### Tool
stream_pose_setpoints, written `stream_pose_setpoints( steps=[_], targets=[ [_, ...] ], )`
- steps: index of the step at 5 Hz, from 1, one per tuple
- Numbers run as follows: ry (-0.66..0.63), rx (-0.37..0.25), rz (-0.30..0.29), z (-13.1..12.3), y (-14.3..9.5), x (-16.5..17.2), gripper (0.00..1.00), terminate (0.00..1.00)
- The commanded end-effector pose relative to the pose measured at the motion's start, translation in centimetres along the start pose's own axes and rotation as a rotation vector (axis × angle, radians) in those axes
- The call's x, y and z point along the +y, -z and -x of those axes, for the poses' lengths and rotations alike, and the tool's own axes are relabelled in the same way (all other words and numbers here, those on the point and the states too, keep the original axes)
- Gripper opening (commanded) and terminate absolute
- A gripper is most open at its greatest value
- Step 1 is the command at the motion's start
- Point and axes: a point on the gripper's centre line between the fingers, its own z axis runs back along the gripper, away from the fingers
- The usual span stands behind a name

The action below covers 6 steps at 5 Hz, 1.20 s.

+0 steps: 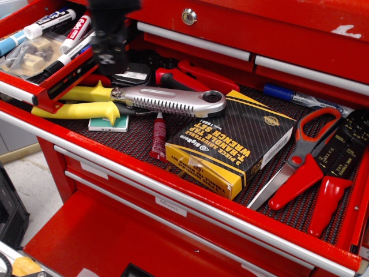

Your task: Pick up box cutter and put into drawer

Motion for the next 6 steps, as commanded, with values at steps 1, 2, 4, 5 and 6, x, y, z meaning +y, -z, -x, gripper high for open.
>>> stream_pose_setpoints(
  steps=[1, 2, 4, 5, 6],
  targets=[
    [0.019, -0.076, 0.038, -1.5, 2.1, 1.0, 1.0, 0.0],
    [0.0, -0.111, 0.054, -1.7, 4.1, 0.8, 1.0, 0.0],
    [-0.022, -0.224, 0.121, -2.3, 7.5, 0.6, 1.0, 0.0],
    [-0.068, -0.266, 0.117, -2.2, 8.7, 0.0, 1.0, 0.0],
    [-0.131, -0.298, 0.139, -2.3, 9.4, -0.8, 1.0, 0.0]
  ],
)
